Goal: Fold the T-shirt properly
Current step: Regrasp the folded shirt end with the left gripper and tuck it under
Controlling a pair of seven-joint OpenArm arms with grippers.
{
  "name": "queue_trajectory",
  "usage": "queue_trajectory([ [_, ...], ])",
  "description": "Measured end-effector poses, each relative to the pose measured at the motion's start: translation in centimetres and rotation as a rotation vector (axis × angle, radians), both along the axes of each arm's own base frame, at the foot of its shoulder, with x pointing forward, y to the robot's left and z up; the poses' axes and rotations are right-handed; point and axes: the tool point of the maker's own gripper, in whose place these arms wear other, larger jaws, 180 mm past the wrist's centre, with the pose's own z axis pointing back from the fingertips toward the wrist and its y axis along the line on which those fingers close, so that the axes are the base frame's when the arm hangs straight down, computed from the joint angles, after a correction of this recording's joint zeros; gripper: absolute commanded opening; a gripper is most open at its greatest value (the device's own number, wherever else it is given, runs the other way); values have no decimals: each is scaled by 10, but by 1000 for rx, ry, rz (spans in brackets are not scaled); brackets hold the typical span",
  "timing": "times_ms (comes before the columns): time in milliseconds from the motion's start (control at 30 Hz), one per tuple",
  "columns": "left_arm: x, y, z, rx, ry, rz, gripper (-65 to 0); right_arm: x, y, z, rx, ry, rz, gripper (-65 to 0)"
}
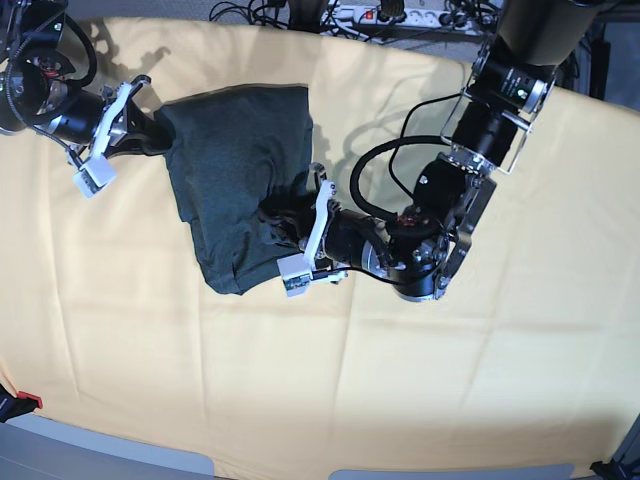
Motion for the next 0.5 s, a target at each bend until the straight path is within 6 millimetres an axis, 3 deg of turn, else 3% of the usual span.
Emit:
queue_trajectory([
  [233,-23,11,-37,78,50,11,-650,-8,-5,-21,-82,42,-31,-650],
  [500,-20,24,-41,132,47,7,-650,-9,-20,-32,-187,59,-42,-650],
])
